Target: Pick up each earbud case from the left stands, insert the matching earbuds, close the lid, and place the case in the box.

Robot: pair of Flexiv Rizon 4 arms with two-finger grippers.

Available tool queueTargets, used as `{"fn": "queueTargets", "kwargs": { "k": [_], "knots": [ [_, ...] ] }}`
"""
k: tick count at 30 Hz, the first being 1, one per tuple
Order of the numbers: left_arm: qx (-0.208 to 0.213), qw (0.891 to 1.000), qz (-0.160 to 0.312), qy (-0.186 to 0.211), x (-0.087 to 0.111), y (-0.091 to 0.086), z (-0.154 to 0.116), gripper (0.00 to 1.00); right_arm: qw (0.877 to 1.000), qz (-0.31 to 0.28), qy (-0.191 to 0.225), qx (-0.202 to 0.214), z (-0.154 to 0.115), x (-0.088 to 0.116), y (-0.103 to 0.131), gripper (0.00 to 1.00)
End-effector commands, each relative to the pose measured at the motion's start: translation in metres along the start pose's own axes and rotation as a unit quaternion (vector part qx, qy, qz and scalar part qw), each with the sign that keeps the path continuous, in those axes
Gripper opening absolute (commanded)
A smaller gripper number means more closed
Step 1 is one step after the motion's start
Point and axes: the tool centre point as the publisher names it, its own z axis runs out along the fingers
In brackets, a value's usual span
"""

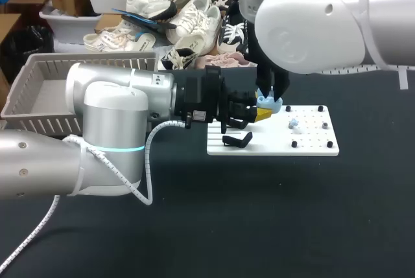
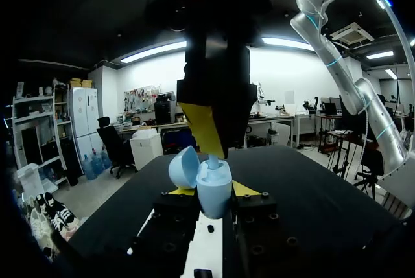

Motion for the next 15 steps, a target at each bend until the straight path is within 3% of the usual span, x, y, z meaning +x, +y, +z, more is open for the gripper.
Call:
{"fn": "queueTargets", "kwargs": {
  "k": [1, 15],
  "knots": [
    [-0.001, 1.0, 0.001, -0.002, 0.0002, -0.0004, 0.0, 0.0, 1.0, 0.001, 0.002, 0.003, 0.0007, -0.0008, 0.0018, 0.0],
    [-0.001, 1.0, 0.001, -0.002, 0.0002, -0.0004, 0.0, 0.0, 1.0, 0.006, 0.0, 0.004, 0.0007, -0.0029, -0.0041, 0.0]
  ]
}}
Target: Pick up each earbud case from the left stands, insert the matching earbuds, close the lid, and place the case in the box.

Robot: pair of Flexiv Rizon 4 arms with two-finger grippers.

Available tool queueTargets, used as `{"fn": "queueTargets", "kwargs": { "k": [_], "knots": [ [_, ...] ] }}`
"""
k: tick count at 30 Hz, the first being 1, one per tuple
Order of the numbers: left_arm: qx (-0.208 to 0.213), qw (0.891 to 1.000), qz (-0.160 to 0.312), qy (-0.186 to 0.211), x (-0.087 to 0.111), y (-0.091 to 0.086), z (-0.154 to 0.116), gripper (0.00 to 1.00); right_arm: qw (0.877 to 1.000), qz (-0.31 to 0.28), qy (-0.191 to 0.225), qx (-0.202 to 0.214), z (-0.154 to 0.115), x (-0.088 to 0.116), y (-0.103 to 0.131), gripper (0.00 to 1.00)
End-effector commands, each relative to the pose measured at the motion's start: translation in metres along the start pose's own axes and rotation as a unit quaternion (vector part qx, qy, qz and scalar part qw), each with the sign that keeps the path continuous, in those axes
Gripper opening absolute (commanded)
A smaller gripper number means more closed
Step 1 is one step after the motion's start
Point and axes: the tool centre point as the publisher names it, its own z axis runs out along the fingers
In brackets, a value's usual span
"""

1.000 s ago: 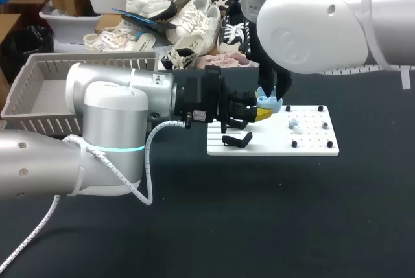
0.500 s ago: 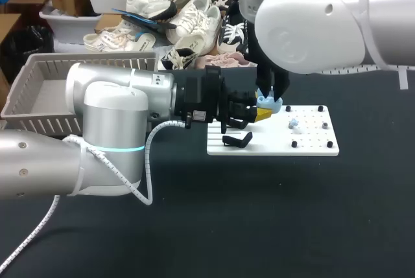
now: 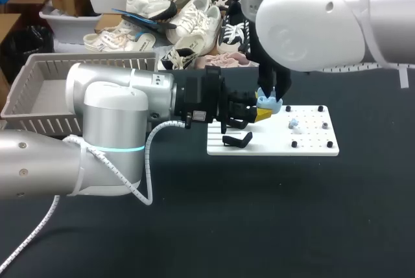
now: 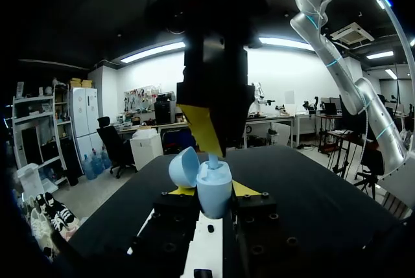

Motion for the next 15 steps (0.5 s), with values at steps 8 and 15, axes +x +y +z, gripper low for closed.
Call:
{"fn": "queueTargets", "kwargs": {
  "k": [8, 15],
  "knots": [
    [-0.001, 1.0, 0.001, -0.002, 0.0, -0.0003, -0.0001, 0.0, 1.0, 0.002, -0.003, -0.001, -0.0006, -0.0012, -0.002, 0.0],
    [-0.001, 1.0, 0.001, -0.002, 0.0, -0.0003, -0.0001, 0.0, 1.0, 0.0, -0.005, -0.003, -0.0031, -0.0027, -0.0005, 0.0]
  ]
}}
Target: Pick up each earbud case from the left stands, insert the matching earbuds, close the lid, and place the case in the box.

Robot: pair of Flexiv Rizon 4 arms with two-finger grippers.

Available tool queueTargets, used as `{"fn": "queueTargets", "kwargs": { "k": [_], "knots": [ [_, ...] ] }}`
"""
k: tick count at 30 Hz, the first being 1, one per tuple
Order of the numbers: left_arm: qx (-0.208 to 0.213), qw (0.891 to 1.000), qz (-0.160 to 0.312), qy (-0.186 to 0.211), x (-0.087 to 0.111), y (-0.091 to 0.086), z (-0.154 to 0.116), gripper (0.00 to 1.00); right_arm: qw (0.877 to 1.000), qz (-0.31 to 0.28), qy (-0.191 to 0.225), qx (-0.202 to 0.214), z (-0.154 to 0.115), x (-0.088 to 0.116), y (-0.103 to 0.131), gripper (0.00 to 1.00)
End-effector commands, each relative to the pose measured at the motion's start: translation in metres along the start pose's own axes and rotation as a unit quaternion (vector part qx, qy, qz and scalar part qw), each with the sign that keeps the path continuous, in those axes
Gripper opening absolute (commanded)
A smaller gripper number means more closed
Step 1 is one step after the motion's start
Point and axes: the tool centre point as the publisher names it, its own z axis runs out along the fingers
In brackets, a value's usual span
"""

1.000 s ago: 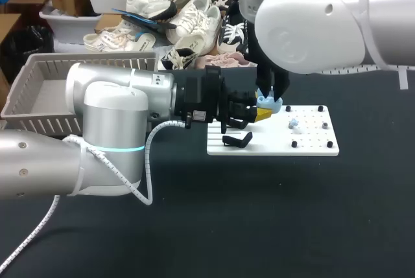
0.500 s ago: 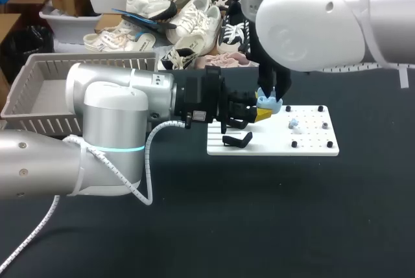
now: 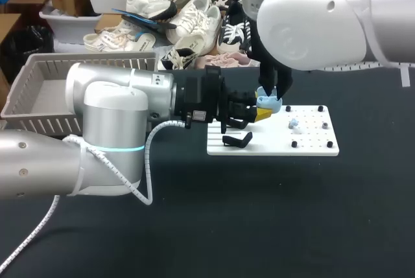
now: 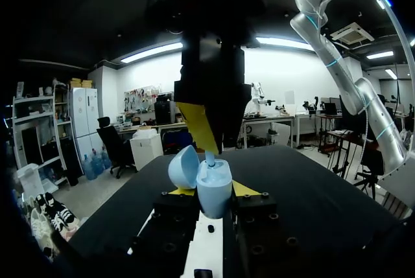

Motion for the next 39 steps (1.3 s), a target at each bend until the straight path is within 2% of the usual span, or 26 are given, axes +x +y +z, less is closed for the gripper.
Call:
{"fn": "queueTargets", "kwargs": {
  "k": [1, 26, 39],
  "knots": [
    [-0.001, 1.0, 0.001, -0.001, 0.0005, -0.0006, 0.0002, 0.0, 1.0, 0.0, -0.002, -0.001, -0.0012, 0.0006, -0.0006, 0.0],
    [-0.001, 1.0, 0.001, -0.001, 0.0005, -0.0006, 0.0002, 0.0, 1.0, 0.01, -0.002, 0.0, -0.0002, -0.0023, -0.0066, 0.0],
    [-0.001, 1.0, 0.001, -0.001, 0.0005, -0.0006, 0.0002, 0.0, 1.0, 0.005, 0.002, 0.002, 0.0038, -0.0012, -0.0018, 0.0]
  ]
}}
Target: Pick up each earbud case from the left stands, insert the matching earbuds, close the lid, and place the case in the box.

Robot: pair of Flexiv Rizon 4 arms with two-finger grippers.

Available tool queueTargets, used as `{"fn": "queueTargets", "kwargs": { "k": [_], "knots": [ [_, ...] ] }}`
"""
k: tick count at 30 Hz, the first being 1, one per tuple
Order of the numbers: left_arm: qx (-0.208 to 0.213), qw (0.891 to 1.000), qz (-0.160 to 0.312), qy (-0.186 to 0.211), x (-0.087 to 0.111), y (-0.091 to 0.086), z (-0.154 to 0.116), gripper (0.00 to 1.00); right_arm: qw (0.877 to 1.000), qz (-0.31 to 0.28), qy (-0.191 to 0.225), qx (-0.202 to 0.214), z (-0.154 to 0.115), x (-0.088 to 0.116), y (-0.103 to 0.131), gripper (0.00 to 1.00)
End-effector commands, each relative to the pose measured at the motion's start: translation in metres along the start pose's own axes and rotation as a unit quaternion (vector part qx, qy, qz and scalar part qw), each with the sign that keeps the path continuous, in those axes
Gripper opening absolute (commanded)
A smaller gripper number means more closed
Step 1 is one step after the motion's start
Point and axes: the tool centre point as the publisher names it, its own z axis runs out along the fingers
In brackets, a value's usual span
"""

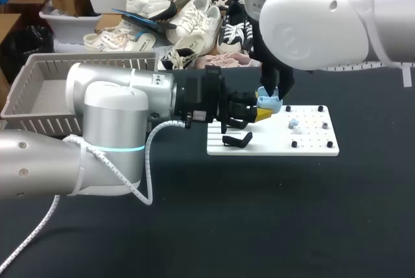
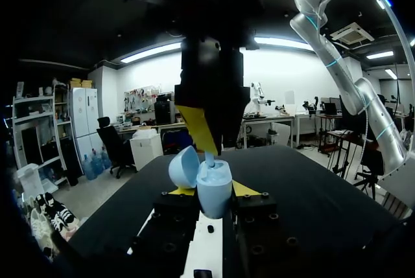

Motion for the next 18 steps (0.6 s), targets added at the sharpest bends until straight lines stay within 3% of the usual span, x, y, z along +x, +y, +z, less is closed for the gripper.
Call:
{"fn": "queueTargets", "kwargs": {
  "k": [1, 18],
  "knots": [
    [-0.001, 1.0, 0.001, -0.001, 0.0007, -0.0002, -0.0003, 0.0, 1.0, 0.0, 0.0, 0.001, 0.0017, 0.0003, 0.0012, 0.0],
    [-0.001, 1.0, 0.001, -0.001, 0.0007, -0.0002, -0.0003, 0.0, 1.0, -0.004, 0.009, 0.003, 0.0075, 0.0059, 0.0026, 0.0]
  ]
}}
